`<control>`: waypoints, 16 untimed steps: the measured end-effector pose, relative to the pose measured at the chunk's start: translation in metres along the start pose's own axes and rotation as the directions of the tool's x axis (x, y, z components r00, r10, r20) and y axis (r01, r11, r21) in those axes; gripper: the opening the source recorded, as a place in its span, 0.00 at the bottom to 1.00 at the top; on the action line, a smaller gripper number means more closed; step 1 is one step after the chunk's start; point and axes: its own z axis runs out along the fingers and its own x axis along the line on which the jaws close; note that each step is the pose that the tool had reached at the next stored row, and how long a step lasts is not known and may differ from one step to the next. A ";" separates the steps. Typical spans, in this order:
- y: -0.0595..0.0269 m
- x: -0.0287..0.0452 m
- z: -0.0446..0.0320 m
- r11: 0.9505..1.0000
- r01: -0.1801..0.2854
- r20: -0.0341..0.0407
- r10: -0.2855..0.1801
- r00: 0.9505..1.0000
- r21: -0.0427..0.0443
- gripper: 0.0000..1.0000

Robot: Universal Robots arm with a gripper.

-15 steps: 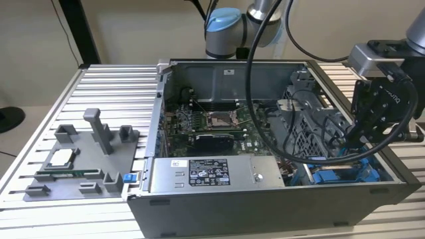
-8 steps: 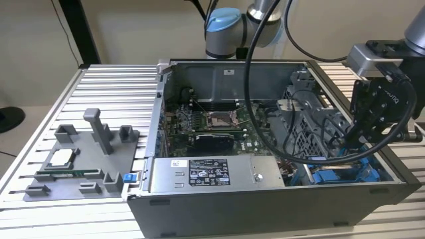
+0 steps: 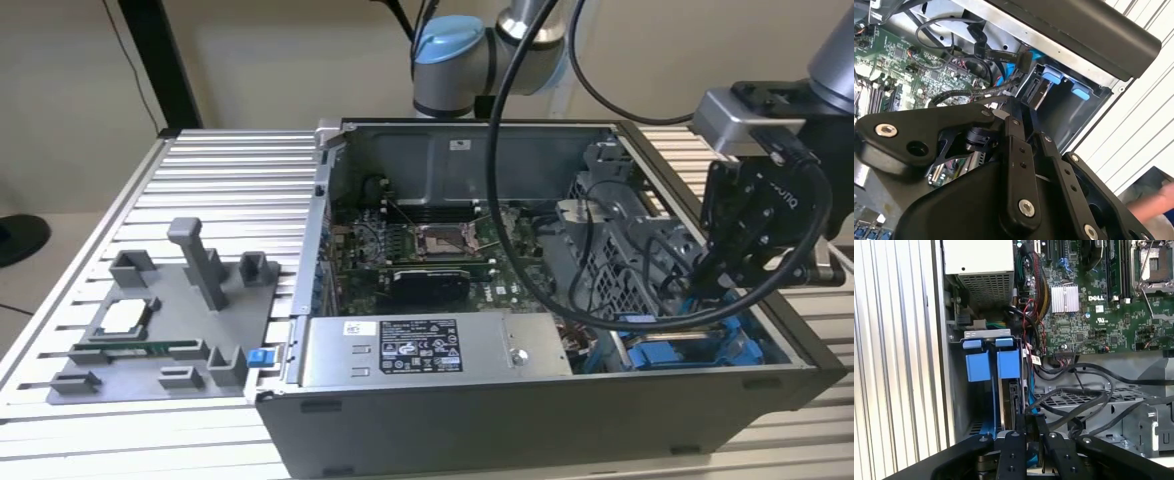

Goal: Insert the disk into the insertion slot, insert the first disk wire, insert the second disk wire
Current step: 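Insert the first disk wire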

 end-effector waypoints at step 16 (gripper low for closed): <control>0.0002 0.0001 0.0024 1.000 0.000 -0.009 0.000 1.000 0.005 0.00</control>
